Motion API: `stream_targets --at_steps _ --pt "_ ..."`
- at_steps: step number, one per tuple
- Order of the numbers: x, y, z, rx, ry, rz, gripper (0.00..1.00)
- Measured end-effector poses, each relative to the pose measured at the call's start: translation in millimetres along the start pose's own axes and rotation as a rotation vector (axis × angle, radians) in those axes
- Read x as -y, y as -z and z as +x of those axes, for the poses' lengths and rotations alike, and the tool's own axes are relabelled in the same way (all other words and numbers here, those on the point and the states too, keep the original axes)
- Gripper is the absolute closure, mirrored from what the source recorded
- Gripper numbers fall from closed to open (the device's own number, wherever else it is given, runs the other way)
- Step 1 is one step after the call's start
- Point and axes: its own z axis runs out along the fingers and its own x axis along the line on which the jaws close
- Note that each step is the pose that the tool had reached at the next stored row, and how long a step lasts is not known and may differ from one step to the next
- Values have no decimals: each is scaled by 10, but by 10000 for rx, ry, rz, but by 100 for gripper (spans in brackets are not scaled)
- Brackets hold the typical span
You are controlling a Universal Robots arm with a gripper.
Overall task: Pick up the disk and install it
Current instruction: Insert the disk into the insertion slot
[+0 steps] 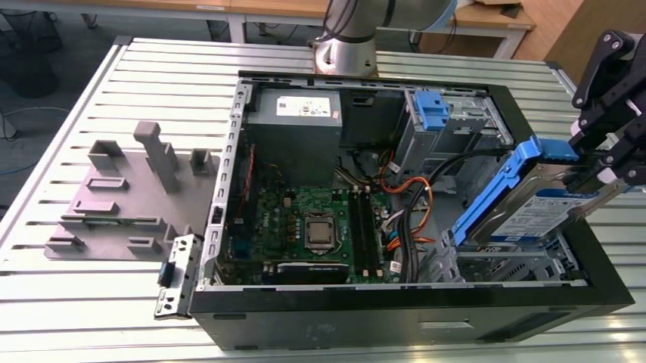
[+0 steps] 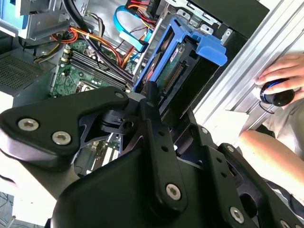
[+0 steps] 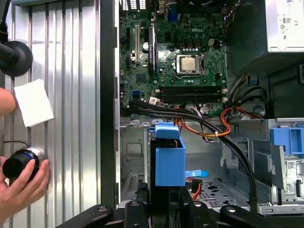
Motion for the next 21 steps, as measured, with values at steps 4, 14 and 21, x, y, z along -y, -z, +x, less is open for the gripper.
stream_targets --at_steps 4,14,21 --pt "0 -3 0 -2 0 0 65" --pt "8 -130 3 -19 -1 1 65" --pt "15 -257 6 -29 -2 1 65"
